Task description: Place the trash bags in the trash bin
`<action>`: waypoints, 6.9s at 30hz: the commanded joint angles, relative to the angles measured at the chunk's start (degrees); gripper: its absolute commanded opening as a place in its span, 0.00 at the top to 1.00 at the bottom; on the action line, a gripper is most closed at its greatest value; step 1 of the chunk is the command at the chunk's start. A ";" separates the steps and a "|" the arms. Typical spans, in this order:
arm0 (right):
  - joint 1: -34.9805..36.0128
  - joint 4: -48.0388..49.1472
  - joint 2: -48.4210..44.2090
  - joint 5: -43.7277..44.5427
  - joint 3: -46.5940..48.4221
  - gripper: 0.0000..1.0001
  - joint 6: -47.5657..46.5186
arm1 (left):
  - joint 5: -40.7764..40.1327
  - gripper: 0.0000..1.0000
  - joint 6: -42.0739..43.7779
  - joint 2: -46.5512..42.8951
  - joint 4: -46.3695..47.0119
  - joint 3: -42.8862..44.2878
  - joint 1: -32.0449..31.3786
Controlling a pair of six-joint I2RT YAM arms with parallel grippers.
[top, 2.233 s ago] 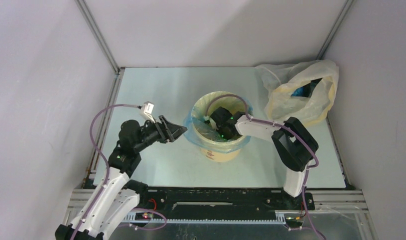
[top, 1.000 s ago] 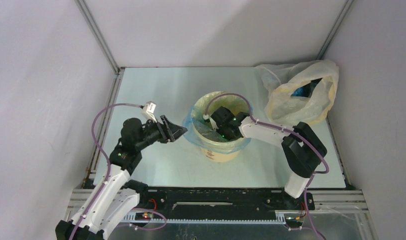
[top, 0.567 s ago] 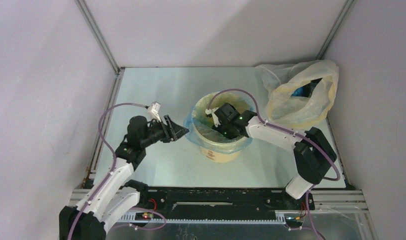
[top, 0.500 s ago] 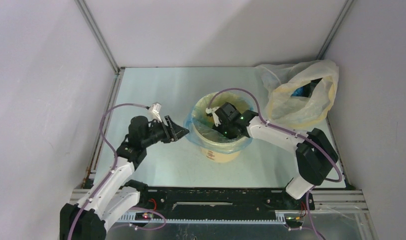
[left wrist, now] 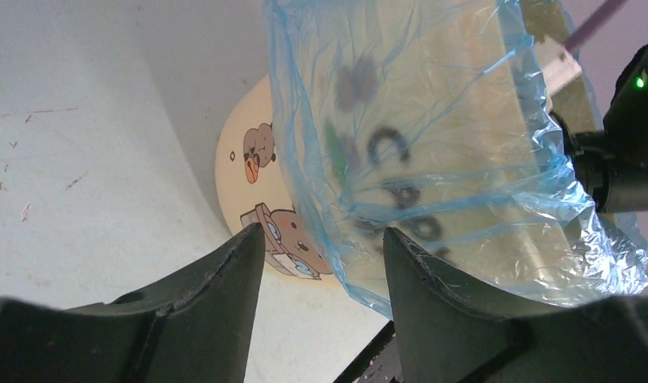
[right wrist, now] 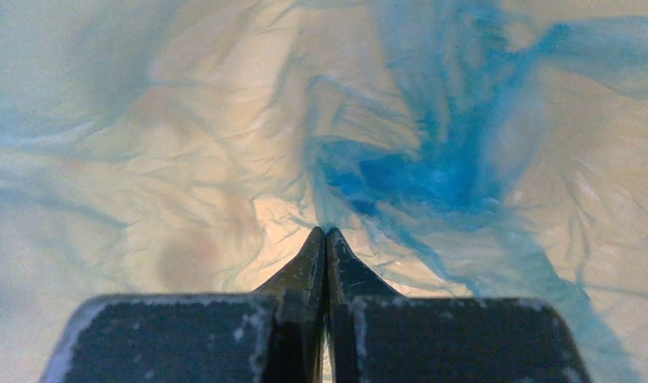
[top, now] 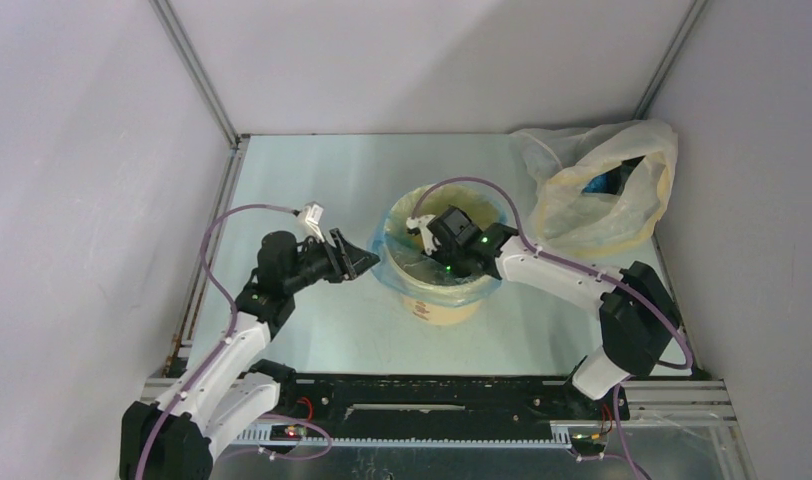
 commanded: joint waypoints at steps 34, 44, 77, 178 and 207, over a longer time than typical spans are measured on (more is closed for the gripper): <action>-1.83 -2.38 -3.34 4.80 3.49 0.99 -1.33 | 0.49 0.37 0.79 -2.16 -0.15 0.75 -1.35; -1.57 -7.69 -16.13 7.46 5.53 0.89 -0.33 | -7.86 0.31 7.10 -9.89 -17.36 9.03 -1.33; 0.71 -3.80 -11.60 10.15 7.14 0.64 2.48 | -6.65 0.28 -0.94 -1.14 -1.33 5.10 -11.26; -43.10 47.67 -40.41 -10.30 -42.15 0.15 22.49 | 2.60 0.18 -20.09 31.07 71.39 -16.61 9.16; -44.39 92.67 -32.76 11.46 -62.98 0.01 -8.00 | -46.95 0.00 28.86 -4.80 38.75 -21.05 14.59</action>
